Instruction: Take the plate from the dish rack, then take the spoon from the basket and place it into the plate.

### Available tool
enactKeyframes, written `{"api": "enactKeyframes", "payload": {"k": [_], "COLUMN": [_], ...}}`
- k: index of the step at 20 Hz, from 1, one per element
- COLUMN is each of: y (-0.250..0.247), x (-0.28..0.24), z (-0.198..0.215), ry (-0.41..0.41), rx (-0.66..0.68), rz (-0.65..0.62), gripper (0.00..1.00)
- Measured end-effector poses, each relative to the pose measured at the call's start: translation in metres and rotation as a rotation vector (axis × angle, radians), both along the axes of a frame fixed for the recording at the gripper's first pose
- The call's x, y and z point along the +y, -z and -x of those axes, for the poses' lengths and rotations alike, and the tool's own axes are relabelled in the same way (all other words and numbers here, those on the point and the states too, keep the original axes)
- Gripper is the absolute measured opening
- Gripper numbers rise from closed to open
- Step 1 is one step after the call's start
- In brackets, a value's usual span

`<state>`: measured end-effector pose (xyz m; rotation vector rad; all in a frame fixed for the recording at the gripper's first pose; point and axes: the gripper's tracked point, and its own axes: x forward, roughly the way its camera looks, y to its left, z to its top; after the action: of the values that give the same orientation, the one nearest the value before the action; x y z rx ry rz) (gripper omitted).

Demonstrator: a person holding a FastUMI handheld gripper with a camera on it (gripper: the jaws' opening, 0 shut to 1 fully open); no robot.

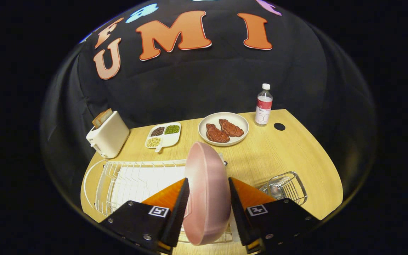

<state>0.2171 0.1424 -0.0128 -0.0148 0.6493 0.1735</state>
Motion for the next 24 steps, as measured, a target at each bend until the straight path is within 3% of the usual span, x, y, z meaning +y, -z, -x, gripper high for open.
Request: {"api": "enactKeyframes", "payload": {"k": [4, 7, 17, 24], "y": [0.001, -0.007, -0.037, -0.063], "x": [-0.005, -0.010, -0.013, -0.019], "z": [-0.004, -0.006, -0.012, 0.005], "ry": [0.027, 0.060, 0.100, 0.123], "rx": [0.016, 0.001, -0.062, -0.102], "rz": [0.072, 0.138, 0.231, 0.184], "gripper": [0.32, 0.26, 0.26, 0.26]}}
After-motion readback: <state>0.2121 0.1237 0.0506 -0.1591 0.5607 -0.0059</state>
